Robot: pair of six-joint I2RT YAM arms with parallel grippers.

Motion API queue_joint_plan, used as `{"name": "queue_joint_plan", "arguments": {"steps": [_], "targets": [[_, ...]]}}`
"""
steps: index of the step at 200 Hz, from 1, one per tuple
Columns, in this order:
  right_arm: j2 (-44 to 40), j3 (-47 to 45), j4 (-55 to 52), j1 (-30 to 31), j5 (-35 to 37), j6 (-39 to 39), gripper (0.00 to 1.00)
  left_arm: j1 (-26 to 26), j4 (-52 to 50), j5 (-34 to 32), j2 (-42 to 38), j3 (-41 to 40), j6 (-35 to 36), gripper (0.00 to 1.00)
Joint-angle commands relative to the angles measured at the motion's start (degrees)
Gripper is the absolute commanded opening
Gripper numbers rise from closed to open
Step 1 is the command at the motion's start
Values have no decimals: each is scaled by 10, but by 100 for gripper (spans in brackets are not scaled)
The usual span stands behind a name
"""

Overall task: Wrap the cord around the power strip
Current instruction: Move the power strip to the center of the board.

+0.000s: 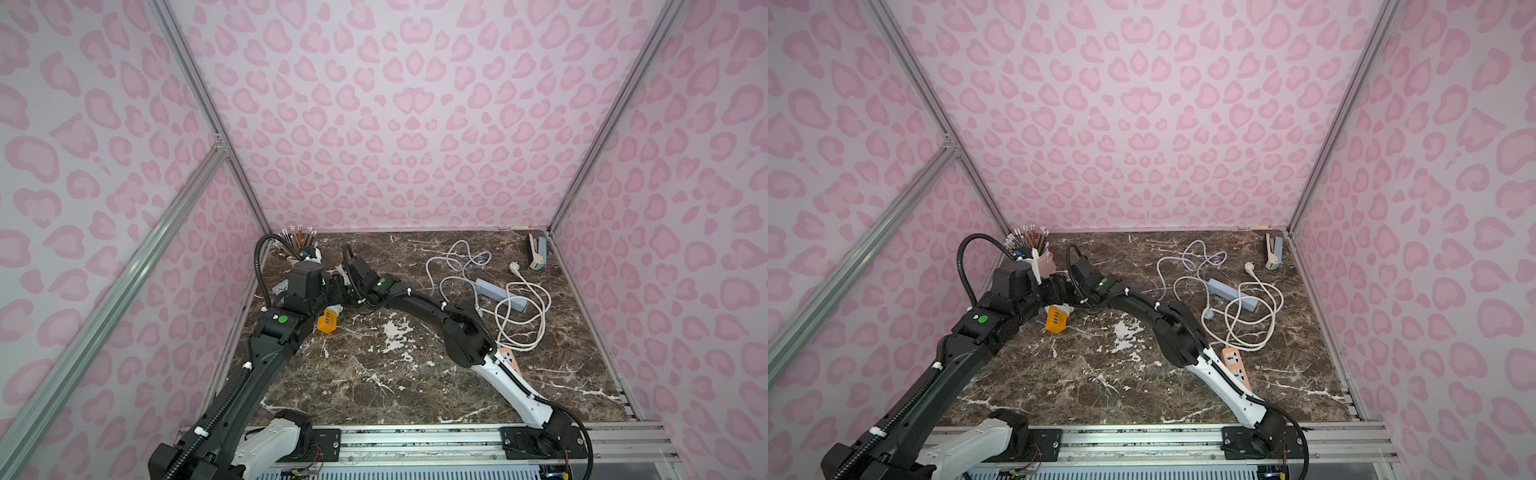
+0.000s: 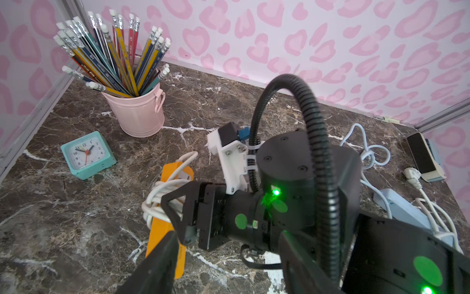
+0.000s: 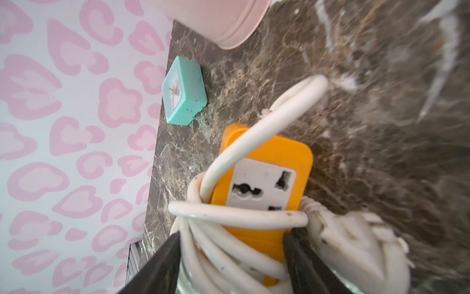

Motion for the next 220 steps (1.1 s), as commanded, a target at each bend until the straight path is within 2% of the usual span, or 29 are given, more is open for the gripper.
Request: {"name": "queue_joint_plan", "arguments": {"steps": [1, 81, 220], "targets": [[6, 4, -42, 0, -18, -1, 71, 1, 24, 13, -4, -2, 6, 64], [-19, 17, -34, -11, -43, -19, 81, 1, 45, 37, 1, -10, 1, 63], [-35, 21, -28, -15, -59, -29, 83, 0, 58, 55, 7, -14, 4, 62]]}}
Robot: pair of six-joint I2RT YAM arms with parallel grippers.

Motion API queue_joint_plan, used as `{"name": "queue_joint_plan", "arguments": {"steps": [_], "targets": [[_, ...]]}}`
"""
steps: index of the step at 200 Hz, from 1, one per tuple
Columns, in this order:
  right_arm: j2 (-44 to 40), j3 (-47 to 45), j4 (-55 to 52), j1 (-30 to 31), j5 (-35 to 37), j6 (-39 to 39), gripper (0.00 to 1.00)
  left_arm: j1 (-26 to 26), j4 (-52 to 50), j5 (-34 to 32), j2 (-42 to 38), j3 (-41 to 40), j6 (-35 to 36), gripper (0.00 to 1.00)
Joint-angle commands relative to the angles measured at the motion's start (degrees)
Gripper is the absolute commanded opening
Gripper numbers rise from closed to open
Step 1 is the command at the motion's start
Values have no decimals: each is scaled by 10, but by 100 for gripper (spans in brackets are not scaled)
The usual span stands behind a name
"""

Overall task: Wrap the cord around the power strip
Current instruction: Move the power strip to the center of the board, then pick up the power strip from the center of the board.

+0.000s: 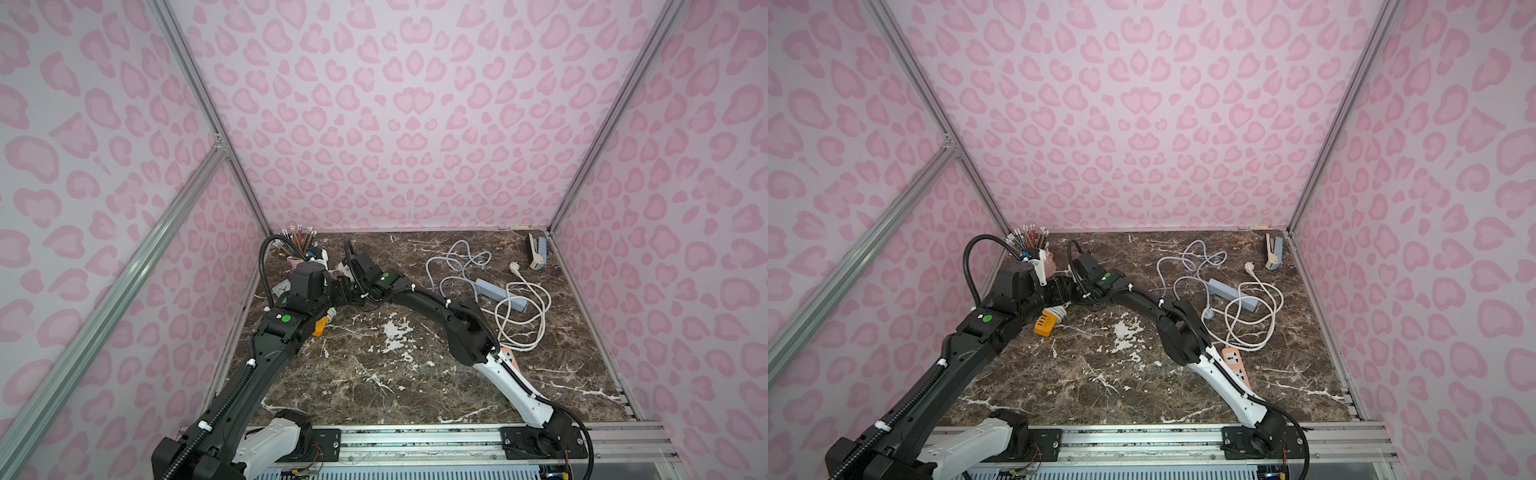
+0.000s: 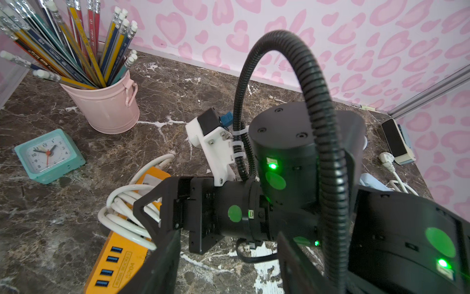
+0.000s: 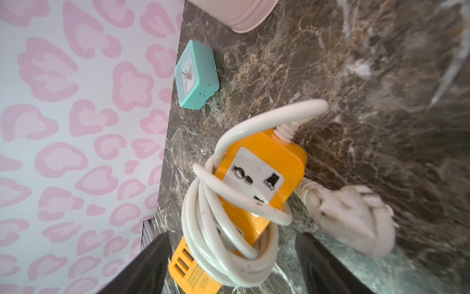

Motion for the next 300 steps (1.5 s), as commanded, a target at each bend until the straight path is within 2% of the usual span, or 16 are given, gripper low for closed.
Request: {"name": "queue_joint_plan", "arguments": {"steps": [1, 30, 50, 69, 77, 86, 94, 113, 136, 160, 183, 210, 241, 300], "targets": [[-20, 10, 4, -1, -6, -11, 84, 1, 32, 3, -3, 0, 2, 62], [-40, 11, -17, -11, -6, -36, 84, 1, 32, -8, 2, 15, 19, 62], [-81, 4, -55, -27, 16, -93, 84, 0, 34, -39, 7, 40, 49, 62], [-141, -39, -86, -43, 44, -154, 84, 1, 55, -58, 11, 55, 72, 63], [-173, -75, -93, -52, 58, -175, 84, 2, 67, -56, 13, 59, 78, 69], [-216, -128, -93, -64, 72, -195, 84, 5, 83, -42, 14, 60, 79, 83], [-256, -181, -92, -75, 87, -211, 84, 8, 102, -21, 15, 59, 78, 92], [-346, -299, -110, -103, 142, -245, 84, 11, 133, 23, 31, 69, 78, 100], [-446, -429, -170, -146, 222, -264, 84, 10, 145, 74, 60, 83, 78, 96], [-542, -554, -229, -193, 270, -260, 84, 4, 177, 119, 74, 72, 66, 91], [-628, -670, -271, -243, 295, -235, 81, -11, 225, 158, 89, 61, 33, 89], [-712, -779, -305, -303, 309, -195, 79, -56, 256, 175, 124, 69, 28, 88], [-739, -866, -298, -338, 296, -185, 79, -95, 259, 193, 167, 88, 27, 88], [-693, -919, -248, -340, 282, -197, 82, -113, 248, 188, 165, 82, 30, 88]]}}
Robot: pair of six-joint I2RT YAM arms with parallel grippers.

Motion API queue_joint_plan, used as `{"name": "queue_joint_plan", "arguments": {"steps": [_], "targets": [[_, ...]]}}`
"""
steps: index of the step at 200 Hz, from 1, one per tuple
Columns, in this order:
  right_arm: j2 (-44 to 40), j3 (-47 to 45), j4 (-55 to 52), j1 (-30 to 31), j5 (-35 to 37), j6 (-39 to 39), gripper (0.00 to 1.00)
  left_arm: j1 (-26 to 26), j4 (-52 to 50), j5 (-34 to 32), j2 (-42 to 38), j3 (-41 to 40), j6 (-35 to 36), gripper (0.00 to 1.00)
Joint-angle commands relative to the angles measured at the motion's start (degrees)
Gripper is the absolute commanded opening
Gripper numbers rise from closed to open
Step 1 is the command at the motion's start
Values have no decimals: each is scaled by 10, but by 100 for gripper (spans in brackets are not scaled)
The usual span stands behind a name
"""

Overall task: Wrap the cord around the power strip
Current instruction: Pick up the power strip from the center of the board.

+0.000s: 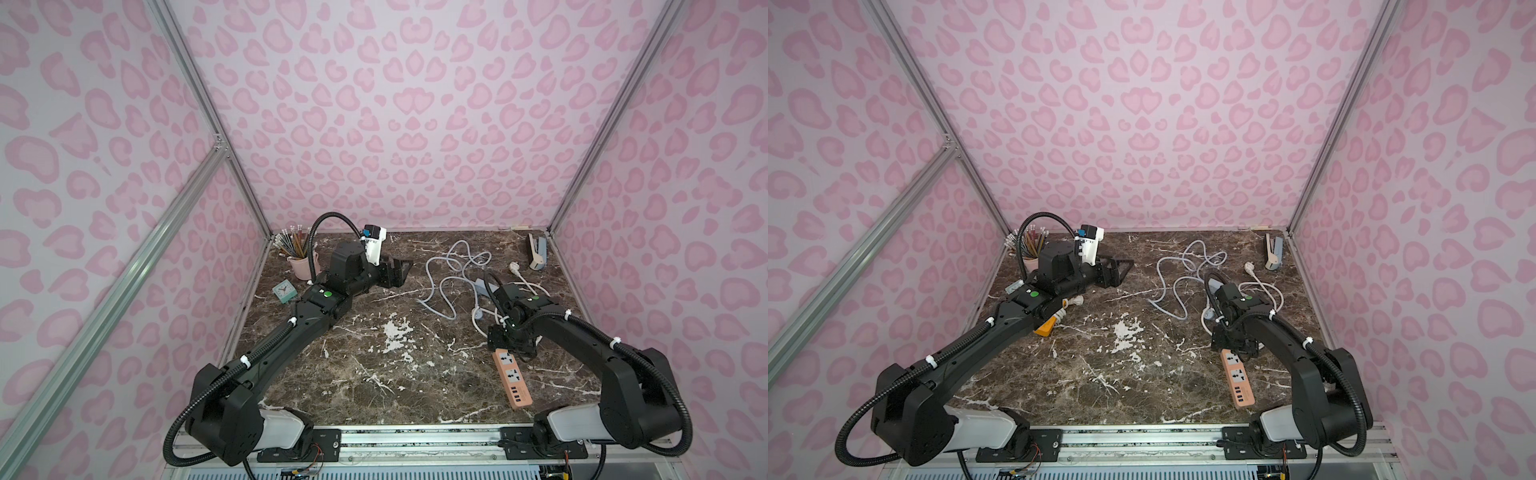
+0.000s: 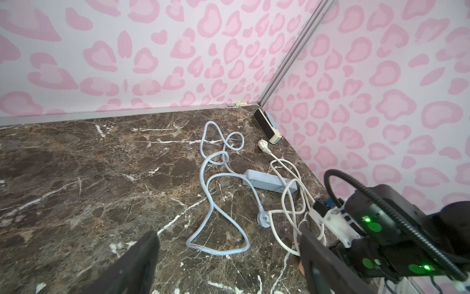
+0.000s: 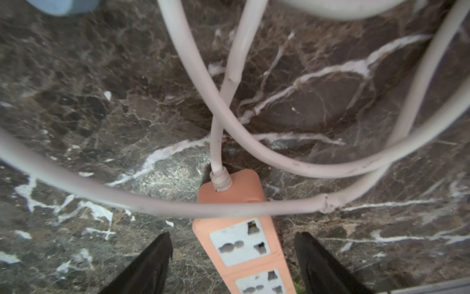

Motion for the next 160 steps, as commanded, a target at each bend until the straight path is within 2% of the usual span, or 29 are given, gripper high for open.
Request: {"name": "queue_joint_plan", "arguments": {"steps": [1, 30, 55, 88, 93, 106, 123, 141, 160], "targets": [[14, -11, 22, 0, -2, 0, 82, 0, 22, -1, -8, -4, 0, 88], [33, -25, 44, 0, -1, 3, 81, 0, 19, -6, -18, -16, 0, 88], [54, -35, 70, 0, -2, 3, 76, 0, 19, -6, -20, -24, -3, 88], [37, 14, 44, 16, -36, 2, 55, -1, -4, -12, -24, -16, 1, 85], [29, 35, 32, 16, -52, 3, 53, -1, -14, -13, -25, -12, 4, 84], [6, 108, 22, 17, -152, 7, 50, -1, -35, -12, -25, 1, 16, 84], [-15, 203, 70, 16, -294, 42, 50, -1, -57, -1, -26, 18, 27, 84], [-37, 236, 199, 14, -392, 118, 50, -1, -61, 21, -30, 36, 24, 84], [-72, 169, 410, 9, -429, 241, 52, -1, -44, 62, -42, 44, 0, 85]]}}
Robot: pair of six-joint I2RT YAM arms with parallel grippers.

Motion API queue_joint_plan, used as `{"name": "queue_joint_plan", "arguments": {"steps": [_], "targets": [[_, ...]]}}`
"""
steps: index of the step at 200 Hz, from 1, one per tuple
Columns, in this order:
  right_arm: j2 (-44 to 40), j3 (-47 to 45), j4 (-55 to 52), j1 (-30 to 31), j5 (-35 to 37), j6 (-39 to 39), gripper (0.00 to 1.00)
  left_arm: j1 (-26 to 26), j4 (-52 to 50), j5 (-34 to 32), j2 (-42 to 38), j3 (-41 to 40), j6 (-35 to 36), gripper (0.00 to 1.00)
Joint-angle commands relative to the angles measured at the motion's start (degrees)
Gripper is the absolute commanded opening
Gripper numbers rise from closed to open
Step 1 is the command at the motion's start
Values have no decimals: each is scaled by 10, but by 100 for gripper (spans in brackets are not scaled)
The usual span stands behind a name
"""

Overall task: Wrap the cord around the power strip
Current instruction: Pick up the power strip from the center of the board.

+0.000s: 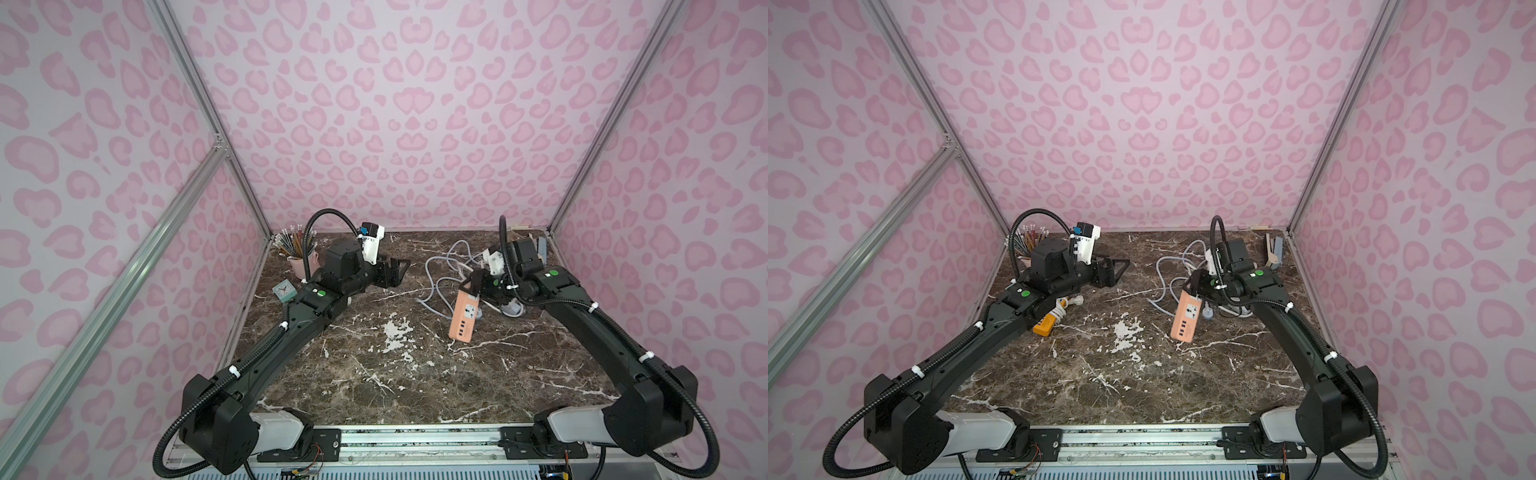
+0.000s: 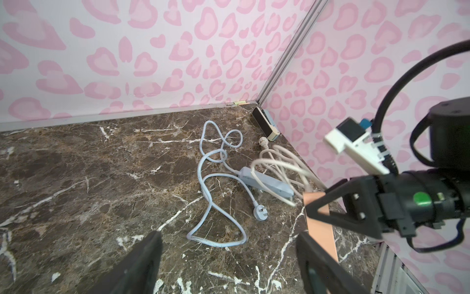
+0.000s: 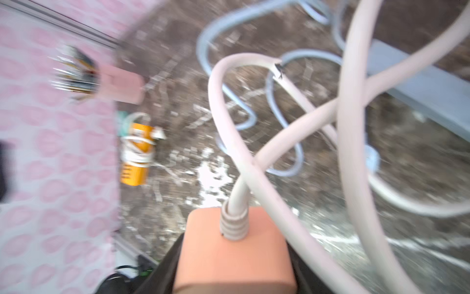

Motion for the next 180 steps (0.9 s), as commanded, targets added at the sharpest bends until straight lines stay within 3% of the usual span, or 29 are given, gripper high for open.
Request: {"name": "queue_joint_plan", "arguments": {"steps": [1, 15, 37, 56, 87, 119, 142, 167, 180], "targets": [[-32, -53, 258, -4, -138, 162, 52, -1, 17, 54, -14, 15, -16, 85], [-40, -105, 378, -3, -135, 232, 52, 0, 29, 104, -20, 14, -32, 87], [-30, -109, 401, -2, -122, 241, 53, -1, 12, 183, -15, 11, -32, 92], [-48, -152, 508, 4, -104, 292, 54, -15, -52, 192, 8, 15, 8, 94], [-42, -96, 380, 29, -34, 201, 54, -56, -114, 164, 47, 35, 60, 94], [-44, -127, 412, 35, -32, 229, 54, -87, -114, 154, 90, 67, 67, 93], [-46, -143, 436, 40, -29, 239, 54, -109, -122, 133, 120, 93, 78, 82], [-56, -145, 443, 31, -15, 235, 56, -118, -148, 116, 146, 130, 92, 48], [-61, -149, 452, 20, -14, 239, 56, -118, -158, 109, 153, 140, 94, 49]]}}
